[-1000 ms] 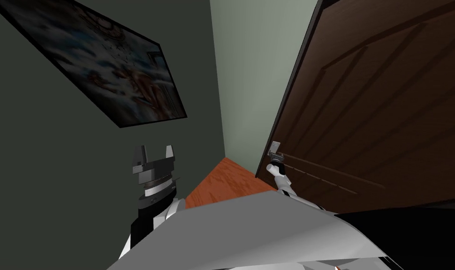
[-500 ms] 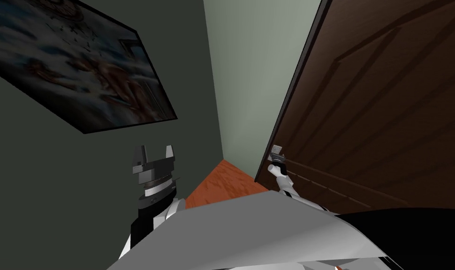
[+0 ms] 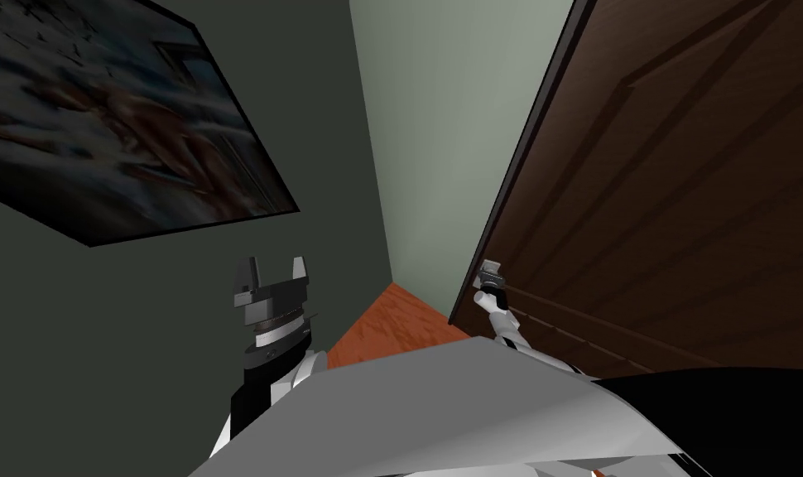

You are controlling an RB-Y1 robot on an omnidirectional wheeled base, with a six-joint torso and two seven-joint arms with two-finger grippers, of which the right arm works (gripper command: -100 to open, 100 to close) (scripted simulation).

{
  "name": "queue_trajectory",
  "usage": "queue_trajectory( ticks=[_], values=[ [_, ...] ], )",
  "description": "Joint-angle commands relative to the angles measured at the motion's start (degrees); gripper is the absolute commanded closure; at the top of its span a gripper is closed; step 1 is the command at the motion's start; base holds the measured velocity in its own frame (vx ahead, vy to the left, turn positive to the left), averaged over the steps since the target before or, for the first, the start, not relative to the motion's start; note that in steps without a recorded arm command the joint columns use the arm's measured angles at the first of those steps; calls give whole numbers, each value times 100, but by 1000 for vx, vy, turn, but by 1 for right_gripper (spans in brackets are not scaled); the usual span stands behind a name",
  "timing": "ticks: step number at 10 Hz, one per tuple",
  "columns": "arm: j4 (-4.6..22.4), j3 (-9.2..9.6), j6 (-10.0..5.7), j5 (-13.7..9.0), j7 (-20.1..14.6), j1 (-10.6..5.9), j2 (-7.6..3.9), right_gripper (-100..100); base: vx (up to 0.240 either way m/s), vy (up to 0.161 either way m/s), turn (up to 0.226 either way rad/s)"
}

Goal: Pull the door open

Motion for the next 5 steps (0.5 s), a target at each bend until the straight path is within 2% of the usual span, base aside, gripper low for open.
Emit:
queue_trajectory(
  ticks=[1,4,5],
  values=[
    [1,3,-1,0,1,1,11,100,-25,19,5],
    [1,3,-1,0,1,1,11,100,-7,6,0],
    [-7,108,33,25,-36,5,49,100,-169,-39,58]
  ],
)
